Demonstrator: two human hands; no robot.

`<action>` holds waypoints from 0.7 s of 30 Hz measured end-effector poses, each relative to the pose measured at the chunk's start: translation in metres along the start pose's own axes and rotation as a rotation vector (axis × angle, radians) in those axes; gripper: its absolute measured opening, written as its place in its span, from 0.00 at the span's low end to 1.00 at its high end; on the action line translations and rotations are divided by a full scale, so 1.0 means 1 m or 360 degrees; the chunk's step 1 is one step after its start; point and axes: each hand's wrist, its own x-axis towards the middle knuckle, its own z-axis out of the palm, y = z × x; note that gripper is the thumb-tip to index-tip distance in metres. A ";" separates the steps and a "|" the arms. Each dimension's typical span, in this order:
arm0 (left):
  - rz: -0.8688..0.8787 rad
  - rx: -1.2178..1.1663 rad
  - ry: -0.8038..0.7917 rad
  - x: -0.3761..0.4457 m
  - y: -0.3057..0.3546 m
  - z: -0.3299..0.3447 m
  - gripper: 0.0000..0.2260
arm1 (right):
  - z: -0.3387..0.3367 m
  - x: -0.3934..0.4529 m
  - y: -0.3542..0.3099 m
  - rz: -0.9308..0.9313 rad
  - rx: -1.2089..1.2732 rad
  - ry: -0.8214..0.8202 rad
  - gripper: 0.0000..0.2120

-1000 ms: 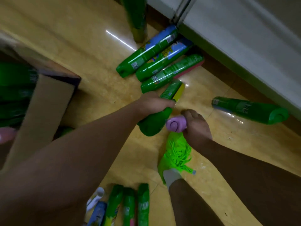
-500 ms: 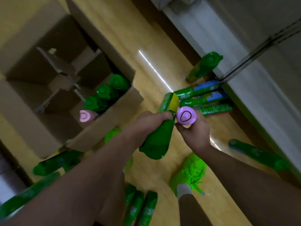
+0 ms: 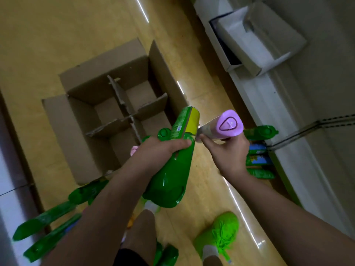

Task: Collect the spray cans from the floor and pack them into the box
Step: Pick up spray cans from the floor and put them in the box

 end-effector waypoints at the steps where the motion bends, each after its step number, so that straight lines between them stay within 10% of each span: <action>1: 0.0033 0.0097 0.0030 0.000 0.003 -0.008 0.32 | 0.002 0.005 -0.008 0.0003 0.0018 0.0002 0.16; 21: -0.0390 -0.0056 -0.0265 0.254 0.049 -0.044 0.24 | 0.108 0.083 -0.002 0.0049 0.0103 -0.0091 0.18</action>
